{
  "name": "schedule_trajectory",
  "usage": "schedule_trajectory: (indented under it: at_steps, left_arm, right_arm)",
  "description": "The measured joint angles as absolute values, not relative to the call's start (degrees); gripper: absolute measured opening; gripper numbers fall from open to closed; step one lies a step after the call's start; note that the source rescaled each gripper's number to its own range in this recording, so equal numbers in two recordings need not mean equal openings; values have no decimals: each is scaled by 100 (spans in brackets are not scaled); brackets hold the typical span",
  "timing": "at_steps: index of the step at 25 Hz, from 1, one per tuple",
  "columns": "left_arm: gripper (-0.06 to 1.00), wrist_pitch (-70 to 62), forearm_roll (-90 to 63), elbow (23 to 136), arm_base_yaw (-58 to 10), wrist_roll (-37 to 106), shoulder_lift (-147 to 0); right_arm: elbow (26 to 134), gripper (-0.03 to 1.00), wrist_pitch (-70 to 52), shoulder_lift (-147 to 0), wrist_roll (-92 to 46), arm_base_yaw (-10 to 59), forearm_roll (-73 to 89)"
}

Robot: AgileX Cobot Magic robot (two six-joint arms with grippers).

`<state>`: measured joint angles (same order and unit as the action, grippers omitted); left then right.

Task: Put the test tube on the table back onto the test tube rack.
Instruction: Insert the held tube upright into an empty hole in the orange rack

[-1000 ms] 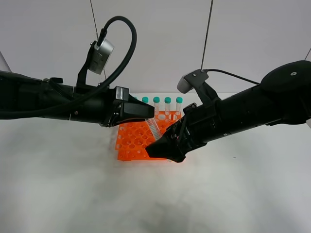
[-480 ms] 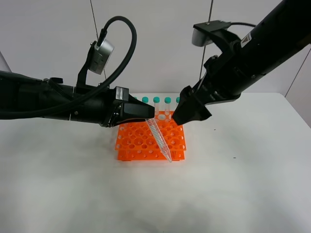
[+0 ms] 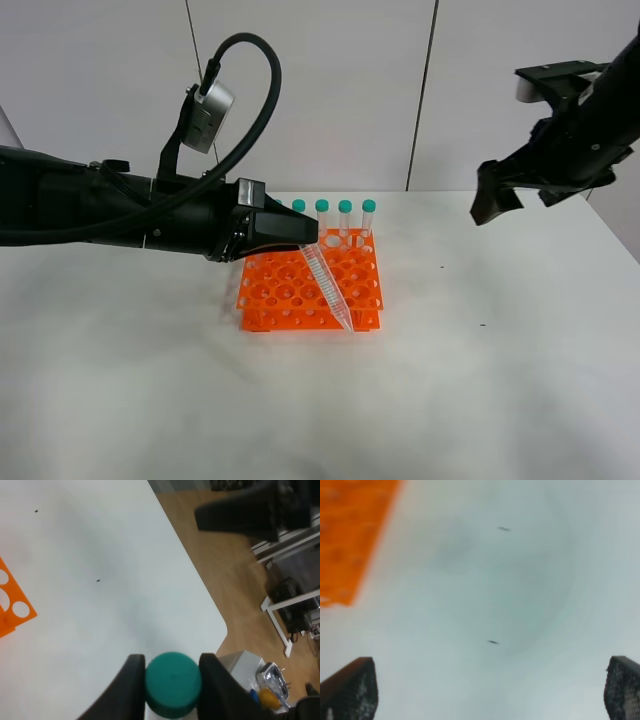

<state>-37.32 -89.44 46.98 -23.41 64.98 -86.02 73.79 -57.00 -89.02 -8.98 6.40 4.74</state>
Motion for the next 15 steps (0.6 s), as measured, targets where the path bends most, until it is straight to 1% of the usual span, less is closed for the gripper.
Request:
schedule_trajectory:
  at_steps: [3,5,8,12,15]
  left_arm:
    - [0,-3732,-8944,4698,-2341,6498,-8602]
    - [0,-3732,-8944,4698,-2341,6498,-8602]
    - [0,-3732,-8939,4698,-2341,6498,-8602]
    - [0,-3732,-8939,4698,-2341,6498,-8602]
    - [0,-3732,-8939,4698,-2341,6498,-8602]
  right_arm:
    - [7379,100,-5821,-8908,-898,145,434]
    - [7379,100,-5996,-8903,-898,77,429]
    - [7379,100,-6020,-8903,-955,177,491]
    - [7379,100,-5988,-8903,-1097,548,543]
    - [7379,100,-5982,-8903,-1077,583,553]
